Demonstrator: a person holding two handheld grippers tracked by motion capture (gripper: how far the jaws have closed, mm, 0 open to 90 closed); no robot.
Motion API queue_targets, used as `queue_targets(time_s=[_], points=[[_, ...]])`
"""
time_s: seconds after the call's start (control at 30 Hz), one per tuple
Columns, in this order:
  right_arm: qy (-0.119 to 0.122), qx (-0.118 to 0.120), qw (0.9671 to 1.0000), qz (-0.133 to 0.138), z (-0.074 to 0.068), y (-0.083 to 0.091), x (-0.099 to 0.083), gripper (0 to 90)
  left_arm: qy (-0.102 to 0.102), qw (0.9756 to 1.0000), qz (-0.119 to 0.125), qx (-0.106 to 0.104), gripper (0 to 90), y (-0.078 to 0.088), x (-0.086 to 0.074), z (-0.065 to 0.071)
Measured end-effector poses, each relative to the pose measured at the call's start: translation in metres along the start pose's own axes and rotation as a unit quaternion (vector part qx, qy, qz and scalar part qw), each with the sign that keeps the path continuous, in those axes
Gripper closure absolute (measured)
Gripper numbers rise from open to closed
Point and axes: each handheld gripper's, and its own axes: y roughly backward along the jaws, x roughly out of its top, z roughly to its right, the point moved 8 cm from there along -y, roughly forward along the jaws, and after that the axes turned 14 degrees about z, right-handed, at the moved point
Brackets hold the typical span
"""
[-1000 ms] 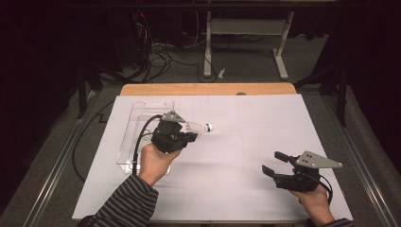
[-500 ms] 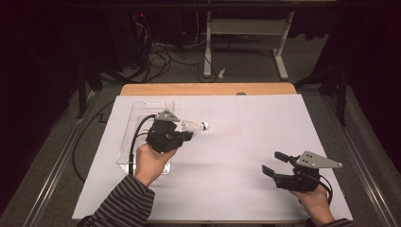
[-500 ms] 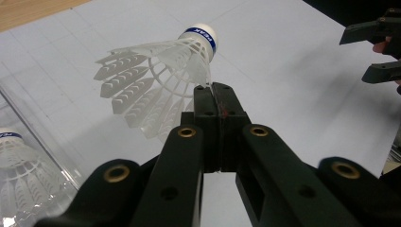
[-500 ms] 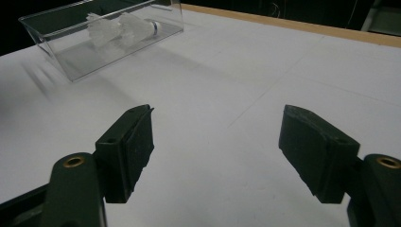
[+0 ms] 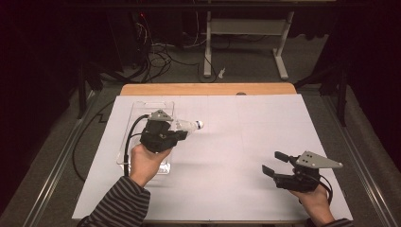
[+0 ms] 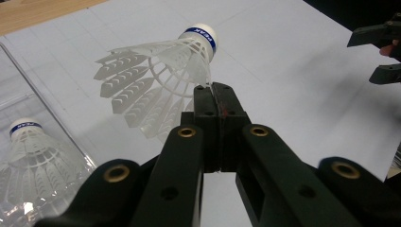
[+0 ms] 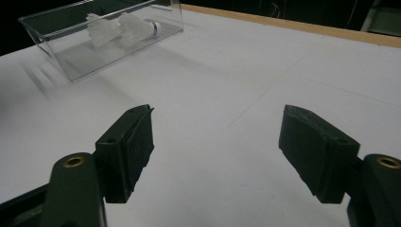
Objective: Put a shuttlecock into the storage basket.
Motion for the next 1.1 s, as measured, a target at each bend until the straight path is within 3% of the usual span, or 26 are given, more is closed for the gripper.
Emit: queue_targets(time_s=[0.77,1.1], points=[[-0.004,0.000,1.0000,0.000,0.000,0.000,0.000,27.7,0.005,0.9996,0.017,0.021,90.0,0.016,0.012,-0.020],[-0.004,0.000,1.0000,-0.001,0.000,0.000,0.000,27.7,0.011,0.9986,0.032,0.040,90.0,0.026,0.021,-0.037]])
